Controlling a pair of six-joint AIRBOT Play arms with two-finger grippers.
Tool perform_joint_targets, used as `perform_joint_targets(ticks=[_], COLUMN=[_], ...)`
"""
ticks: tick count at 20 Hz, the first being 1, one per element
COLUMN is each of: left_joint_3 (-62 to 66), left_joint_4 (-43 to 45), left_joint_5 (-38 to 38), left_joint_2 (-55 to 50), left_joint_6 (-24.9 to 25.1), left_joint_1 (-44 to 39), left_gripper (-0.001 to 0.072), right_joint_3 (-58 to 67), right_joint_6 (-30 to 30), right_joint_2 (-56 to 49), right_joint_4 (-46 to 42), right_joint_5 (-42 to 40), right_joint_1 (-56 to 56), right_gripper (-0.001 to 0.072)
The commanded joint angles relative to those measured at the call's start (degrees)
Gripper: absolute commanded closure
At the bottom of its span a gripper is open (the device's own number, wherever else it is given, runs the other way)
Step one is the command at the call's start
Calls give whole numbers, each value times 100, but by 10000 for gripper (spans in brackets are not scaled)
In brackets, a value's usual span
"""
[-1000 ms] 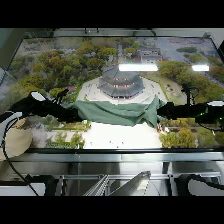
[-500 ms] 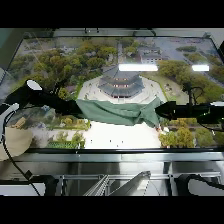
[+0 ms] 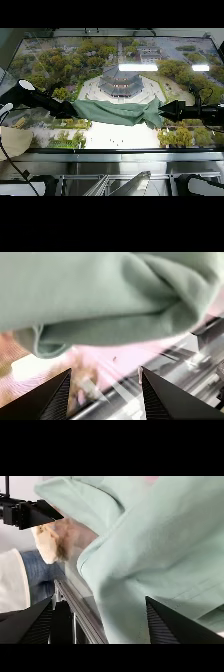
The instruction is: Fold the shirts.
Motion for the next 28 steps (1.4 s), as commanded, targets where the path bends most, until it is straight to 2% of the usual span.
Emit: perform_joint_targets(ticks=[1,2,4,10,11,12,14,15,16,17,18,19,20,21,22,23,26,28], left_joint_3=[2,2,2,9,9,9,11,11,9,9,9,9,9,9,9,9,9,9], left_joint_4=[107,273,533,601,597,575,544,553,568,564,564,562,557,549,549,542,435,-232], left_joint_5=[-280,-122,177,535,693,852,1182,1231,1244,1246,1270,1298,1340,1351,1344,1316,1202,973], left_joint_2=[199,267,275,-389,-490,-540,-555,-555,-557,-555,-555,-557,-555,-555,-555,-551,-258,291], left_joint_6=[-87,-190,-367,-380,-380,-378,-378,-378,-378,-374,-365,-365,-367,-363,-358,-358,-129,280], left_joint_1=[157,160,120,-262,-286,-289,-289,-286,-286,-286,-286,-286,-286,-289,-286,-286,-286,-203], left_gripper=[231,231,231,232,259,332,353,353,355,434,529,566,567,651,694,687,686,687], right_joint_3=[2,2,2,2,2,2,2,2,2,2,2,2,2,2,2,2,4,20], right_joint_6=[22,22,24,70,70,70,72,85,87,87,87,87,87,85,72,59,-92,-415], right_joint_2=[2,0,0,0,0,0,-7,-13,-13,-13,-13,-13,-13,-13,-13,-13,-7,94], right_joint_4=[20,20,20,79,111,146,149,149,144,149,149,149,146,146,146,146,269,940], right_joint_5=[7,-48,-142,-468,-511,-564,-664,-708,-723,-741,-754,-754,-754,-752,-752,-750,-654,-214], right_joint_1=[-2,2,46,560,640,713,824,863,892,916,925,925,922,918,918,920,905,778], right_gripper=[108,144,143,143,143,144,145,173,344,416,416,437,540,583,639,686,687,687])
